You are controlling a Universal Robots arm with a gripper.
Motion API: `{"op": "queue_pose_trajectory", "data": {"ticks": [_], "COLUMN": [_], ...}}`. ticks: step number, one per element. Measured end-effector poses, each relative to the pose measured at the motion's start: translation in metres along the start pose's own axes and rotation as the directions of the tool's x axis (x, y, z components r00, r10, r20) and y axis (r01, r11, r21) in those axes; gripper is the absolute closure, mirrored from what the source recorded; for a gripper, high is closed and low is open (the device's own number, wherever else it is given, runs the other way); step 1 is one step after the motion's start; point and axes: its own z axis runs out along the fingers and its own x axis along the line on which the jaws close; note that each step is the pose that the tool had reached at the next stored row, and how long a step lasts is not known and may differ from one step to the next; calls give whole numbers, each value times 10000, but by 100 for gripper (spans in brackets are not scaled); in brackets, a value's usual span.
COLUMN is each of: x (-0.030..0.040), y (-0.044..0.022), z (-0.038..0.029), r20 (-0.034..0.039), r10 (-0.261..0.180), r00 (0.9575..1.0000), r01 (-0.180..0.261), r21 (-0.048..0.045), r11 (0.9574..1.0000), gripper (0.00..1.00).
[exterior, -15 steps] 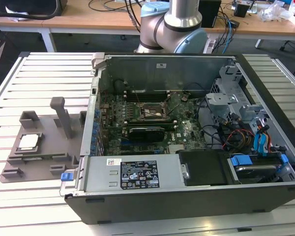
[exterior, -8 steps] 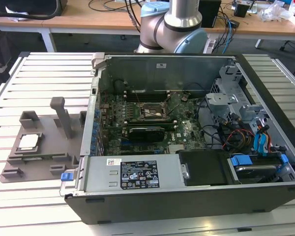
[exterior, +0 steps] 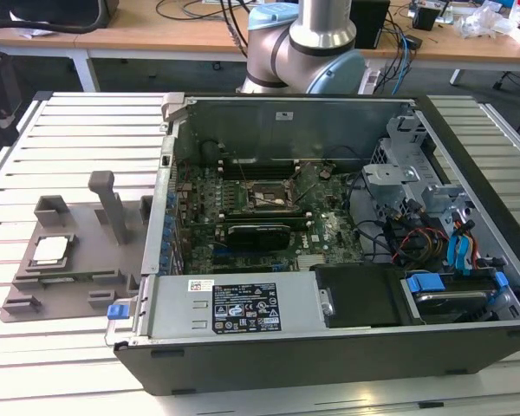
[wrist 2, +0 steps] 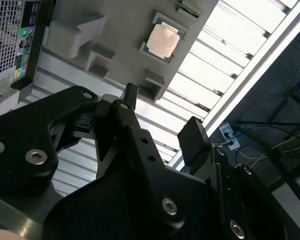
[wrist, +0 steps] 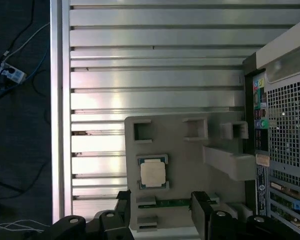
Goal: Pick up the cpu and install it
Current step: 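Pick up the cpu and move it towards the insertion slot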
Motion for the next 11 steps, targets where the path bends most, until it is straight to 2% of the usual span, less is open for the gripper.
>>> {"op": "queue_pose_trajectory", "data": {"ticks": [11], "x": [3], "y": [-3], "z": [99], "r20": [-1], "r10": [0], "r00": [10000], "r01": [0], "r21": [1], "r11": [10000], "gripper": [40]}}
